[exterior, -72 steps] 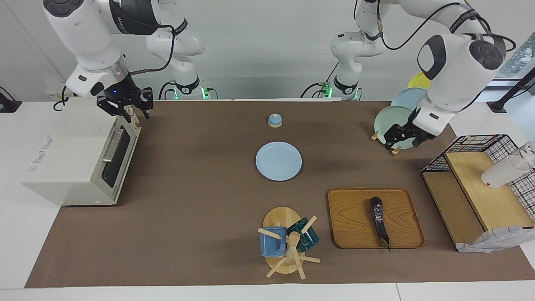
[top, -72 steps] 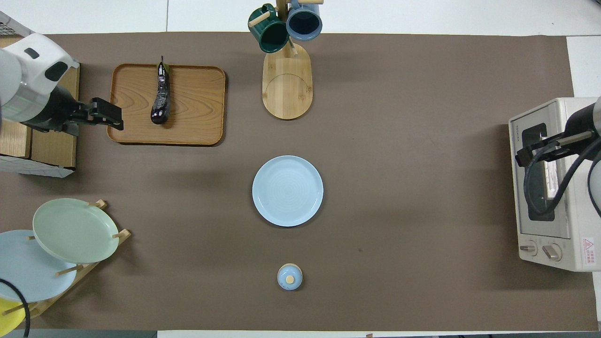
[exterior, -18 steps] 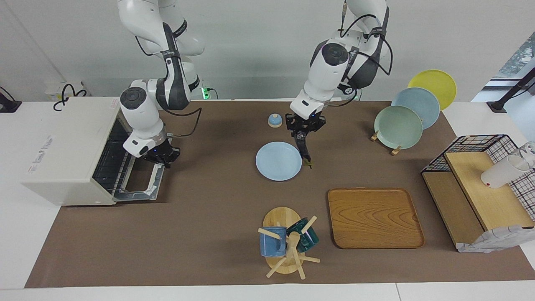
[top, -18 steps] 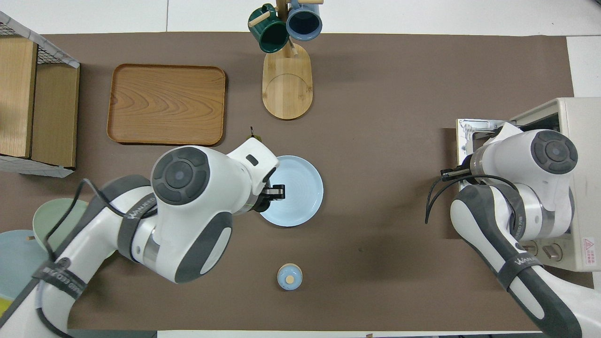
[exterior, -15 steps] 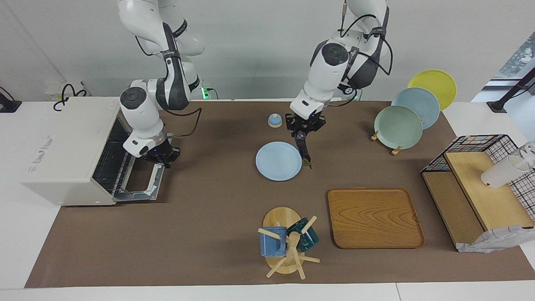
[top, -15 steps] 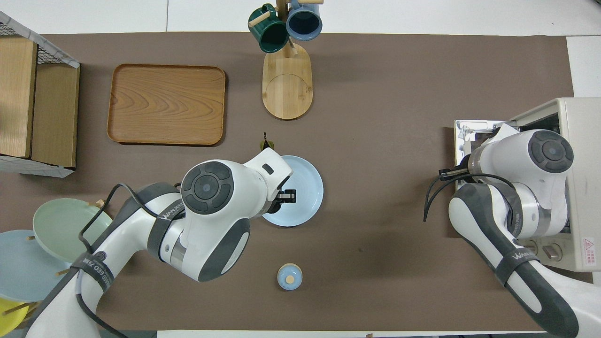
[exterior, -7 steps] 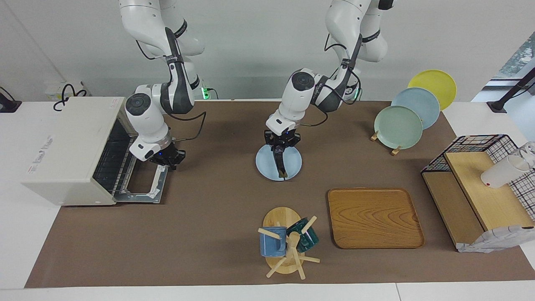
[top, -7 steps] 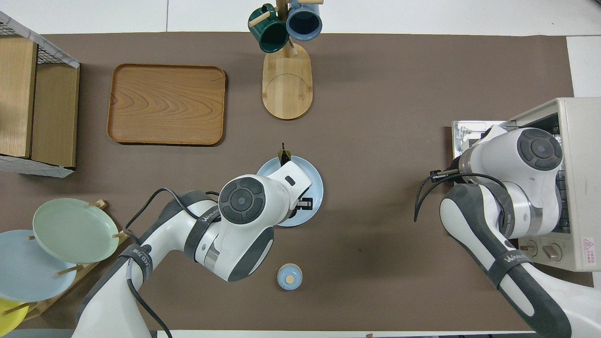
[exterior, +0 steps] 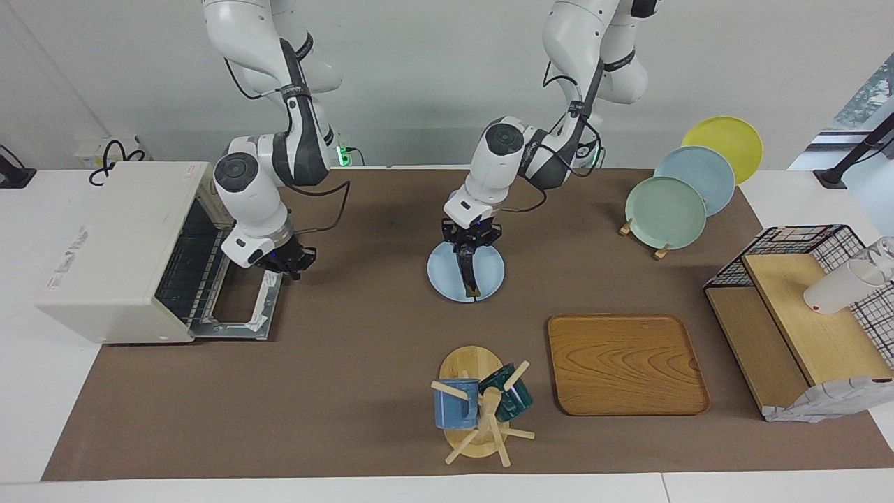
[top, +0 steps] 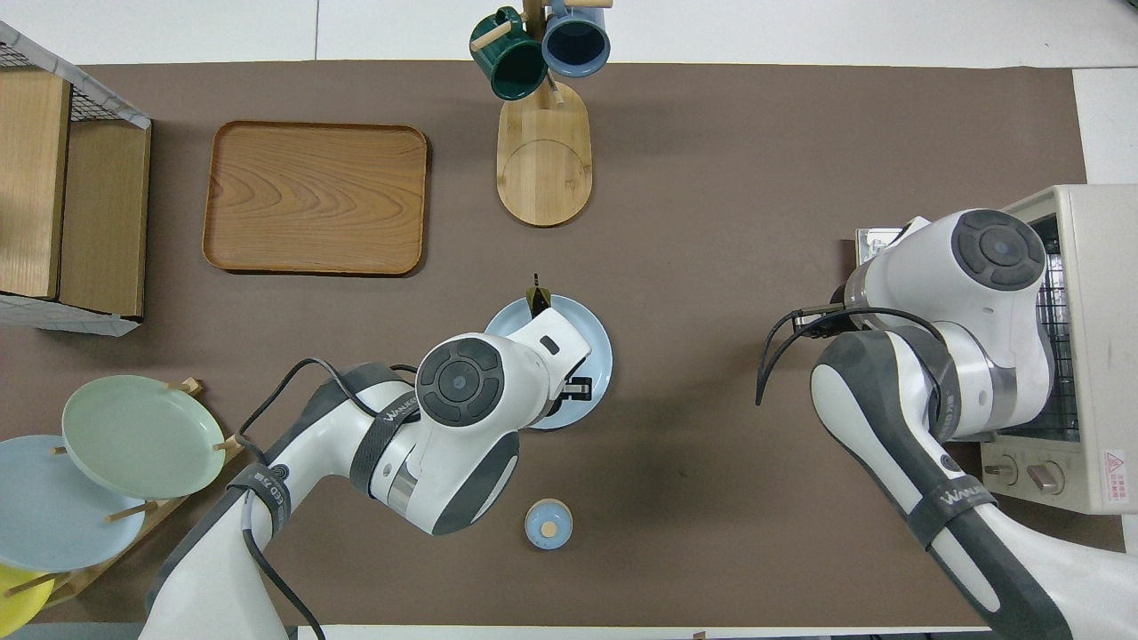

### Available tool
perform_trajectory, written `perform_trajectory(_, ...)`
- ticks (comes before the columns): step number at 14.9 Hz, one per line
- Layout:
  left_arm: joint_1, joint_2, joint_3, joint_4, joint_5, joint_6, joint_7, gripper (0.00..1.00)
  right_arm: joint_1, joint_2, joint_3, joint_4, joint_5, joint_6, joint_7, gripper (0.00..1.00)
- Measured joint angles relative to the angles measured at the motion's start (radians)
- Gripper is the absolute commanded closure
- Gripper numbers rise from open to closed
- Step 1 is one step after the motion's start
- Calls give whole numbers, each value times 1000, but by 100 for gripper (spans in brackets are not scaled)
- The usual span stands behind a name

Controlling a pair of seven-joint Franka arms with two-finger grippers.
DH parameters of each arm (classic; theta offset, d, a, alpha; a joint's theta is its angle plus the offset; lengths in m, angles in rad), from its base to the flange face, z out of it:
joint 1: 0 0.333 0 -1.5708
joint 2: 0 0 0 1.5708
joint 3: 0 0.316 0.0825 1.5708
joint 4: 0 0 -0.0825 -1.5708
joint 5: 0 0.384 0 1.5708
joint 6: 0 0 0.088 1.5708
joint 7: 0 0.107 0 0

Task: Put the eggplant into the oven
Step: 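Lower the eggplant onto the plate and open the left gripper, then grasp the eggplant with the right gripper while the left gripper withdraws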

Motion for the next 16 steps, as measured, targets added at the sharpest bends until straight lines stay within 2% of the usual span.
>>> perform_trajectory(5,16,-17,20,11,0,-8,10,0,53,9,-1,83,0,-90,35,64)
perform_trajectory(7,64,-47,25,40,0,-73,35,0,103,13,-2,138,0,-141,70,64)
perform_trajectory(11,226,-99,31,176,0,-310,179,0,302,42,0,268,1,-173,276,69)
perform_trajectory(16,442,-108,37,316,0,-509,377,0,528,125,2,363,1,-74,507,71)
